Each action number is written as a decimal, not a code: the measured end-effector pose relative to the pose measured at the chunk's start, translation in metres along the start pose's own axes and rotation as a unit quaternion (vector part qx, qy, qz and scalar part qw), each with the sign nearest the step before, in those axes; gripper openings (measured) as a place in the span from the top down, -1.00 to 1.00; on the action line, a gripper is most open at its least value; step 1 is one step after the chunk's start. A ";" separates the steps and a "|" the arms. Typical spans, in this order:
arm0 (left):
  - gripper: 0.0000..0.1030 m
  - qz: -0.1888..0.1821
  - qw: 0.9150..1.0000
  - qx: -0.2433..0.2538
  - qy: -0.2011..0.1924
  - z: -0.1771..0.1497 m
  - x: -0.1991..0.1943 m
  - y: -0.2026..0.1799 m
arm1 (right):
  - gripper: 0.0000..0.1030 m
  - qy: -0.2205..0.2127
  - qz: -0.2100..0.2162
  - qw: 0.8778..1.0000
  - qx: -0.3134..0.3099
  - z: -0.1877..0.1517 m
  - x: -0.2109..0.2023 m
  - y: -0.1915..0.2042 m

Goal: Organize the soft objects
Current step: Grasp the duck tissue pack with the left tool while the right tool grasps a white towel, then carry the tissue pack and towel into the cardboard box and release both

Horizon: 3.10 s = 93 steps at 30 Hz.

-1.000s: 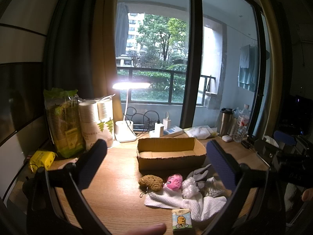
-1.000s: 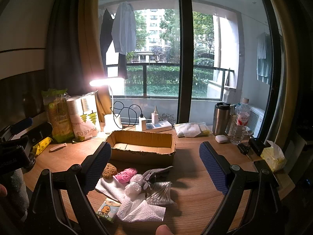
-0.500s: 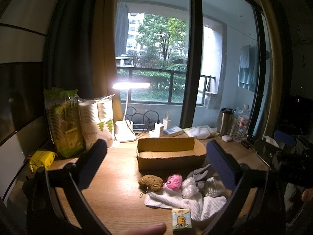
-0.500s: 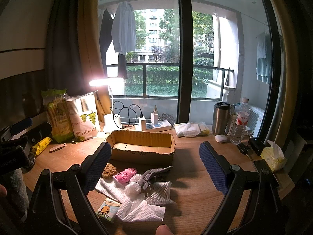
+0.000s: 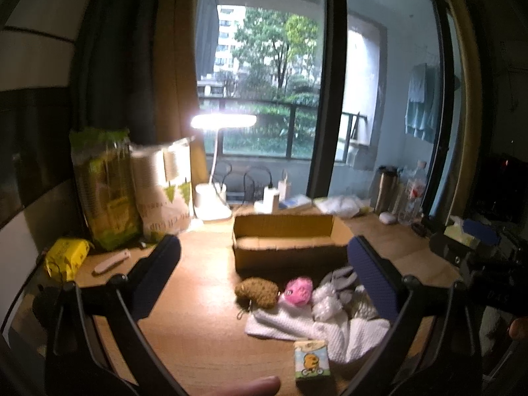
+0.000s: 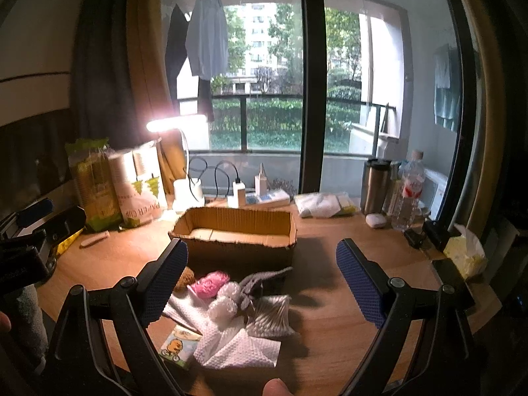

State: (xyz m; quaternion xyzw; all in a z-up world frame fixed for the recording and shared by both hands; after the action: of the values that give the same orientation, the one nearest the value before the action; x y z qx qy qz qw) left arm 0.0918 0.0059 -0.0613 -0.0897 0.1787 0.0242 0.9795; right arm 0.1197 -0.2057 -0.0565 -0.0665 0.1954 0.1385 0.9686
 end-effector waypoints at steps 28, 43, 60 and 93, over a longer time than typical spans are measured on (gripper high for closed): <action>-0.99 -0.003 0.974 -0.023 0.226 -0.141 0.100 0.022 | -0.83 0.191 0.033 0.981 -0.003 -0.111 0.105 0.014; -0.98 -0.057 0.955 0.012 0.290 -0.171 0.115 -0.023 | -0.80 0.239 0.071 0.968 -0.005 -0.140 0.116 0.011; 0.09 -0.036 0.954 0.050 0.294 -0.180 0.111 -0.044 | 0.78 0.202 0.124 0.972 0.006 -0.135 0.105 -0.001; 0.09 -0.067 0.994 0.034 0.083 -0.007 0.106 -0.043 | 0.79 0.033 0.051 0.998 0.003 0.012 0.086 -0.036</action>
State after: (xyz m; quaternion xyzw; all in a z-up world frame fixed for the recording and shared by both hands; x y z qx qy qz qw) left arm 0.1923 -0.0354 -0.0979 -0.0700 0.2536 -0.0551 0.9632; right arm 0.2109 -0.2167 -0.0775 -0.0576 0.2306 0.1852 0.9535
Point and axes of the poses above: each gripper's, at about its wrist camera, not at the fingertips, and x roughly the way its jaws point, y to its left, z to its top, the point moved 8 cm from there along x, roughly the way its jaws point, and after that the axes turned 4 degrees about -x, right-handed, at the moved point
